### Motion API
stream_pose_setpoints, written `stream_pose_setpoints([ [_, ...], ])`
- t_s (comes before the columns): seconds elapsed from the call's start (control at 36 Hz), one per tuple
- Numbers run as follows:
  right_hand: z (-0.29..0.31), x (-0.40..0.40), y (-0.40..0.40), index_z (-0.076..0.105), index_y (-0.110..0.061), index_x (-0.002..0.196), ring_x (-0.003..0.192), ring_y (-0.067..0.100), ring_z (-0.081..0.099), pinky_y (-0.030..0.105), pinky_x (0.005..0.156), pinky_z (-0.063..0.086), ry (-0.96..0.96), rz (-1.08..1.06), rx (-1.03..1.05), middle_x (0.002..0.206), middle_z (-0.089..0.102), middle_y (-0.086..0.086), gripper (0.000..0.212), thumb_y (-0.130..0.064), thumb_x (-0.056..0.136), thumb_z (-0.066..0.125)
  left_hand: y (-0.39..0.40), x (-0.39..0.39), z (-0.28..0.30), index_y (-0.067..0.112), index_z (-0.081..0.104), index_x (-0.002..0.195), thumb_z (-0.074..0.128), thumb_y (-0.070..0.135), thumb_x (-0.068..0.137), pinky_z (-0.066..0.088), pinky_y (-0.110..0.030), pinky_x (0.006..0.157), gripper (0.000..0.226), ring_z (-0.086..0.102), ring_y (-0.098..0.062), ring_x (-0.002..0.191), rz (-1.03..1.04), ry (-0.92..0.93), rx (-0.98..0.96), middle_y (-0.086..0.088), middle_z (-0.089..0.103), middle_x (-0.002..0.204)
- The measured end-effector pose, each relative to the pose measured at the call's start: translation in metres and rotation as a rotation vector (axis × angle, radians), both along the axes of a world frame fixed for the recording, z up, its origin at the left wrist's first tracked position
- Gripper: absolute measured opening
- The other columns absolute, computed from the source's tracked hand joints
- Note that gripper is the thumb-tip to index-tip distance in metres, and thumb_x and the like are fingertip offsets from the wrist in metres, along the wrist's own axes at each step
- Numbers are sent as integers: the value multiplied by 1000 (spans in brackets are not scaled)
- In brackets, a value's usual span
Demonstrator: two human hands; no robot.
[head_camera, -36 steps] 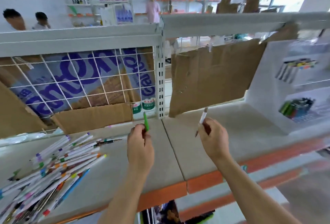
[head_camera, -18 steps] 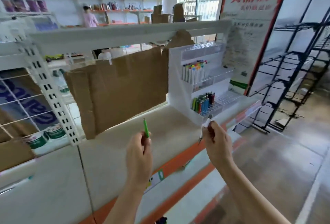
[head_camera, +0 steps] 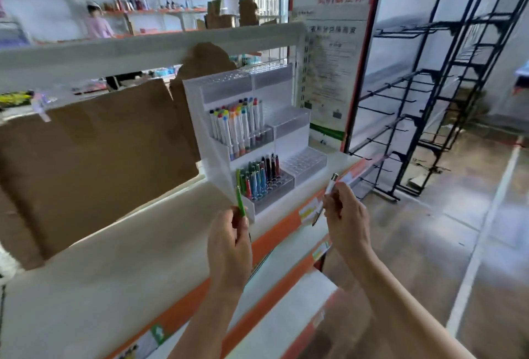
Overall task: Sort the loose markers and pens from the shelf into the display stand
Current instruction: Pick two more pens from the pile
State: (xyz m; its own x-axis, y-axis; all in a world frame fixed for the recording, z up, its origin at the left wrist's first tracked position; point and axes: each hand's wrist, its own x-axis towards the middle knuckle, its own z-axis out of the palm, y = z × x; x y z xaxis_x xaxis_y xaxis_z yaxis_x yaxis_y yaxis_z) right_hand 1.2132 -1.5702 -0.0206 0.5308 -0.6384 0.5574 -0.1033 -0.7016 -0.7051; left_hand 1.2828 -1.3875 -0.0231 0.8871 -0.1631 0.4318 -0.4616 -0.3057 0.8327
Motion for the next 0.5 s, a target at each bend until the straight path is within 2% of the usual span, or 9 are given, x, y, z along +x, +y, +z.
stream_pose_setpoints([
  [0.06, 1, 10, -13, 43, -20, 79, 55, 23, 37, 31, 53, 31, 5, -4, -1, 54, 40, -9, 21, -10, 90, 58, -14, 8, 0, 14, 60, 90, 50, 20, 92, 41, -32, 66, 12, 55, -20, 75, -9, -3, 3, 0, 59, 79],
  [0.14, 4, 28, -31, 40, -17, 74, 49, 14, 32, 33, 52, 29, 24, 15, -21, 51, 34, -9, 26, -8, 88, 60, -34, 23, 1, 15, 58, 90, 53, 12, 93, 38, -25, 64, 7, 53, -16, 76, -14, -32, 16, 2, 57, 80],
  [0.25, 10, 56, -46, 38, -15, 71, 47, 3, 31, 32, 49, 29, 34, 58, -28, 50, 35, -10, 29, -7, 89, 60, -56, 52, -3, 14, 56, 90, 51, 17, 94, 43, -38, 67, 7, 53, -21, 75, -14, -26, -1, -1, 56, 80],
  [0.31, 11, 71, -52, 39, -15, 72, 48, 5, 31, 32, 49, 28, 48, 82, -33, 50, 33, -12, 28, -7, 89, 60, -64, 66, -6, 17, 53, 88, 47, 27, 92, 45, -42, 63, 12, 54, -25, 71, -23, -13, -16, -2, 55, 77],
  [0.33, 11, 78, -54, 39, -15, 73, 49, 11, 33, 33, 51, 28, 55, 95, -38, 52, 33, -11, 28, -7, 89, 60, -68, 71, -6, 17, 53, 89, 46, 29, 90, 45, -42, 63, 14, 54, -25, 71, -26, -18, -20, -3, 55, 78],
  [0.39, 9, 92, -57, 41, -15, 75, 53, 18, 37, 33, 53, 30, 62, 126, -41, 56, 37, -9, 24, -6, 89, 59, -74, 79, -7, 12, 55, 94, 50, 19, 93, 43, -36, 66, 8, 53, -23, 75, -20, -40, -6, -4, 56, 82],
  [0.42, 8, 98, -59, 42, -15, 77, 53, 14, 39, 31, 52, 30, 63, 145, -47, 57, 39, -9, 23, -5, 89, 58, -77, 82, -8, 11, 55, 94, 51, 12, 94, 40, -32, 66, 4, 51, -21, 76, -14, -46, 1, -4, 55, 83],
  [0.5, 8, 112, -60, 45, -14, 82, 53, -1, 47, 13, 49, 31, 50, 233, -43, 56, 42, -14, 19, 0, 88, 56, -81, 88, -11, 11, 55, 95, 51, 7, 94, 37, -27, 64, 6, 49, -19, 75, -1, -29, -1, -4, 55, 84],
])
